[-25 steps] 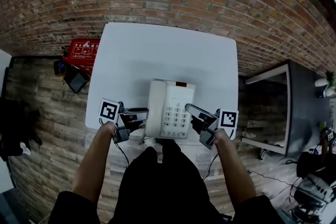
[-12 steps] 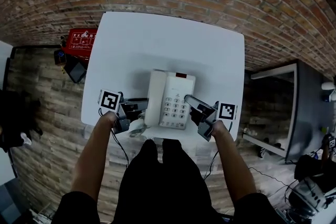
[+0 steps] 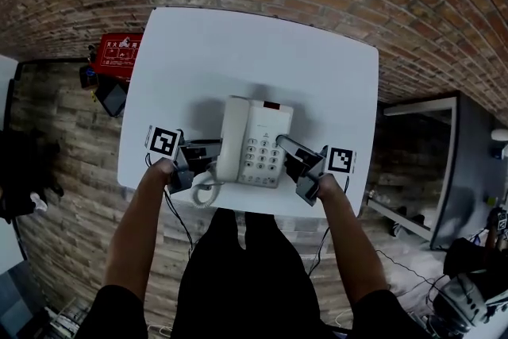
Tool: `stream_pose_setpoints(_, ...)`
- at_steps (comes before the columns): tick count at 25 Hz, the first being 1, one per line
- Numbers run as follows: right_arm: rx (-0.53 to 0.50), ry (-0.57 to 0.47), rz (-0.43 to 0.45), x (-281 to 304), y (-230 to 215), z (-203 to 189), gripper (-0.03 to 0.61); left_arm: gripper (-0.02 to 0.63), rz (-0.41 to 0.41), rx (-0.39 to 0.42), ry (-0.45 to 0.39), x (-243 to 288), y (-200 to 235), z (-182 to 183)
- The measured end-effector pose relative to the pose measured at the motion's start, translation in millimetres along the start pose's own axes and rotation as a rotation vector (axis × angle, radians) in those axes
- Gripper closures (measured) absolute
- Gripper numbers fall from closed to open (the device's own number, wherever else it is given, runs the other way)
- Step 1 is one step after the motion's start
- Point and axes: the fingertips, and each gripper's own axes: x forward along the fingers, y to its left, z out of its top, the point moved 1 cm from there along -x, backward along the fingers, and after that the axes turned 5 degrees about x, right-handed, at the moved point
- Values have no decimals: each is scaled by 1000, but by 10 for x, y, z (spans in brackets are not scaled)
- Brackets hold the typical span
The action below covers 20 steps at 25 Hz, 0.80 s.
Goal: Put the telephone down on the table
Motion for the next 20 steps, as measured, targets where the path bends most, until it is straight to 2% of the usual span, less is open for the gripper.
stream_pose_setpoints(3,17,-7,-11,27,-73,40,385,434,-2,19,3,22,49,61)
stream_pose_setpoints(8,17,-1,-39,82,-136,108,385,434,8,-34,1,46,104,102)
stream_pose_setpoints(12,21,-6,-42,111,-174,138,385,433,2,43,13,64,177,174)
stream_pose_setpoints(18,36,-25,-73,114,-246,193,385,433,26,-28,-9,100,207,210)
stream_pose_setpoints(20,44,-32,-79,113,-265,201,385,433,30,-12,-13,113,220,237)
